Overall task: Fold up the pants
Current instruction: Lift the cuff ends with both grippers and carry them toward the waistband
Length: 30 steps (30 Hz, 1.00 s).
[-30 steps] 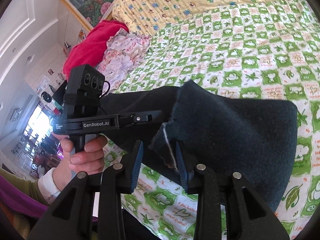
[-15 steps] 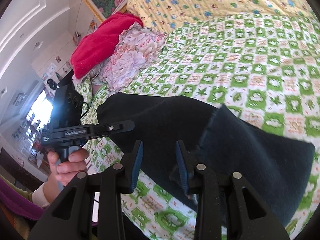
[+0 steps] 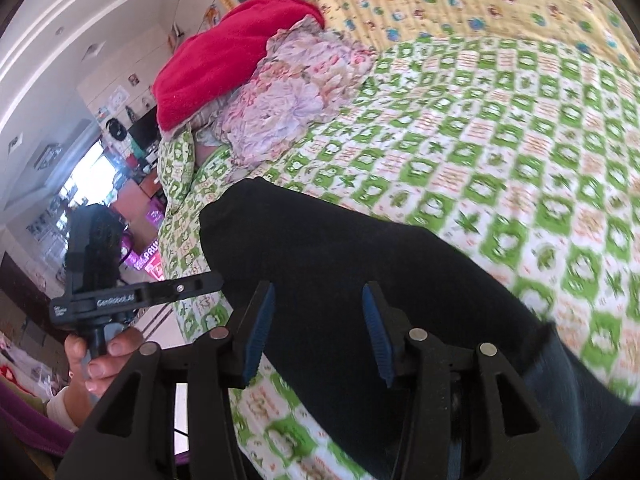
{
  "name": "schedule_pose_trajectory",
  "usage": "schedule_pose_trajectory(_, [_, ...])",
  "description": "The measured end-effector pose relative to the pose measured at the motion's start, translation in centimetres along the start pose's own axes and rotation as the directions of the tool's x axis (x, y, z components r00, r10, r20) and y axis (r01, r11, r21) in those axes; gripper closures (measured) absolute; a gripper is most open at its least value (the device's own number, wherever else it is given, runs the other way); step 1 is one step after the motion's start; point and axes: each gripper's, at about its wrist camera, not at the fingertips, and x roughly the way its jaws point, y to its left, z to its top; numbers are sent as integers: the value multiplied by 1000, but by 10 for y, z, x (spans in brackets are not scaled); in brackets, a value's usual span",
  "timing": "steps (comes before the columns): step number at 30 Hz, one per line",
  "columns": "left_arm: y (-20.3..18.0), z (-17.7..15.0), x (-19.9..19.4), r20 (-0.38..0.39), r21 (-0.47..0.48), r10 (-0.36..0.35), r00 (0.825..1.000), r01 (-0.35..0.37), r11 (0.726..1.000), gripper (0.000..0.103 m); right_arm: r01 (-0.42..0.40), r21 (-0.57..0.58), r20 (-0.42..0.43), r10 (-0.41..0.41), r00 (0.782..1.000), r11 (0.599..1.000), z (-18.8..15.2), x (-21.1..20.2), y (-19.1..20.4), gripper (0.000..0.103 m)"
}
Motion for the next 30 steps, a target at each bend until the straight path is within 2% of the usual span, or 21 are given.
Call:
schedule_pose_trajectory(4, [10, 3, -11, 23, -1, 58, 998, -58, 998, 63, -20, -24, -29, 20, 999, 999, 13, 16, 6, 56])
schedule_pose_trajectory(11, [32, 9, -22, 56, -89, 107, 993, -101, 991, 61, -46, -85, -89, 38, 995, 995, 37, 48, 20, 56])
schedule_pose_trajectory(21, [59, 24, -18, 58, -172, 120, 991, -108, 979, 59, -115, -157, -196, 83, 977, 981, 71, 103, 36, 56])
schedule_pose_trajectory(23, [67, 26, -16, 60, -204, 131, 990, -117, 972, 59, -135, -164, -220, 97, 971, 977, 78, 114, 40, 56])
schedule_pose_trajectory(24, [70, 26, -16, 61, -238, 163, 985, -145, 960, 59, -143, -170, -231, 102, 968, 975, 81, 120, 41, 56])
schedule_pose_trajectory(30, [92, 28, -4, 35, -336, 147, 989, -126, 933, 59, -190, -240, -296, 115, 948, 952, 105, 156, 52, 56])
